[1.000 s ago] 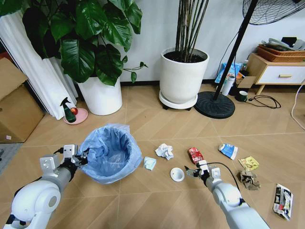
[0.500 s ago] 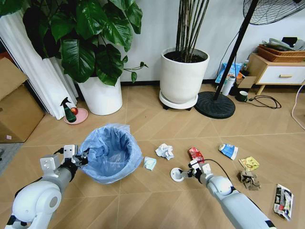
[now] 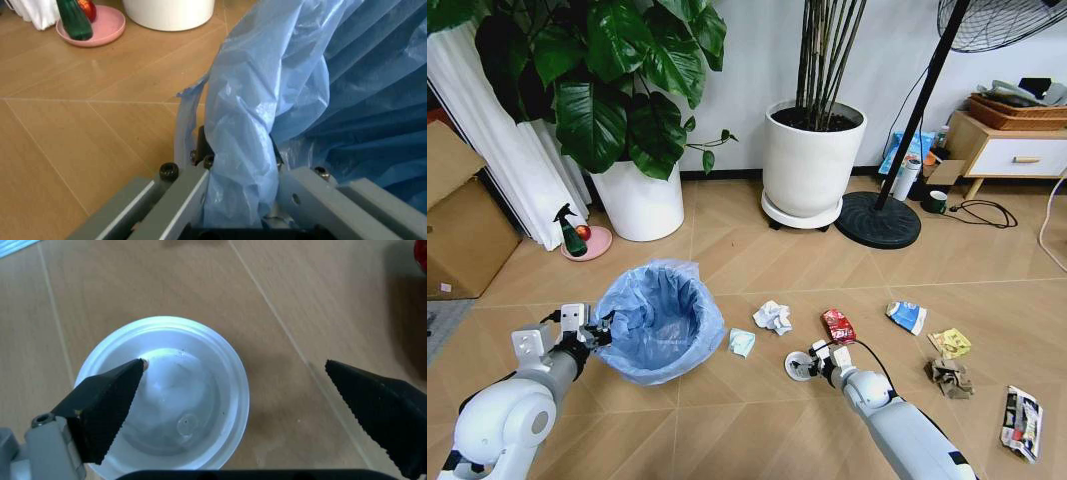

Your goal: Pick up the trash bin and place the garbage on the floor into it.

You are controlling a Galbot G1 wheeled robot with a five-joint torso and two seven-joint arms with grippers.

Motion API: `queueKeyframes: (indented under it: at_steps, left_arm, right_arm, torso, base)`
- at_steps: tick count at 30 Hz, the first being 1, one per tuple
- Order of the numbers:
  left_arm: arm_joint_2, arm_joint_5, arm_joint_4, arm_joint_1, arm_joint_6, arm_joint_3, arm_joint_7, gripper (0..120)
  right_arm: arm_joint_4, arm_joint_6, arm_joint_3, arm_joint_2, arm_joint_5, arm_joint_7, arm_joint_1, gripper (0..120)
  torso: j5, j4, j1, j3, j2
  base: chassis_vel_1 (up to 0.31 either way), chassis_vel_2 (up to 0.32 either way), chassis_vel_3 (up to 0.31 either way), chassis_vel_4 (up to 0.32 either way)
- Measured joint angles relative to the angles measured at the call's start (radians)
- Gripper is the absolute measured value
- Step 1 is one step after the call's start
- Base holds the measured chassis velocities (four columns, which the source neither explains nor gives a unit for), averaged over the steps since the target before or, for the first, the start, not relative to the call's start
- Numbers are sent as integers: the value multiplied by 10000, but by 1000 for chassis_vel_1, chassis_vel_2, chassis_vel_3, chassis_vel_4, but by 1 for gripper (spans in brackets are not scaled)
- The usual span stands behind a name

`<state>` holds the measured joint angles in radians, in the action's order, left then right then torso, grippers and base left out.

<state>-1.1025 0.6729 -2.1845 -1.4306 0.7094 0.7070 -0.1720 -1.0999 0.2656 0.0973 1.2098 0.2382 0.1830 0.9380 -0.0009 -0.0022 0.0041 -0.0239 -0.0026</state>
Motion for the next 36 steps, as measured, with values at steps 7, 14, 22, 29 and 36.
queueKeyframes:
  at_steps: [7,14,22,29,36]
  left_arm:
    - [19,0,42,21,-6,-40,13,0]
    - [49,13,91,62,-13,-41,24,0]
    - [63,30,157,136,-17,-96,40,0]
    - [51,23,180,167,-21,-166,48,0]
    - [57,19,180,163,-21,-157,54,0]
  right_arm:
    - [367,-2,165,279,-141,-146,-46,100]
    - [793,-110,279,476,-297,-148,-195,100]
    - [731,-216,346,485,-351,-100,-72,85]
    - [647,-239,406,501,-333,-110,56,55]
    - [626,-247,411,492,-318,-128,84,39]
  torso:
    - [1,-1,0,0,0]
    - [0,0,-1,1,1]
    - [1,0,-1,2,1]
    - [0,0,-1,2,2]
    - [-1,0,-2,2,2]
  base:
    - [0,0,0,0]
    - [0,0,0,0]
    - [0,0,0,0]
    - [0,0,0,0]
    - [0,0,0,0]
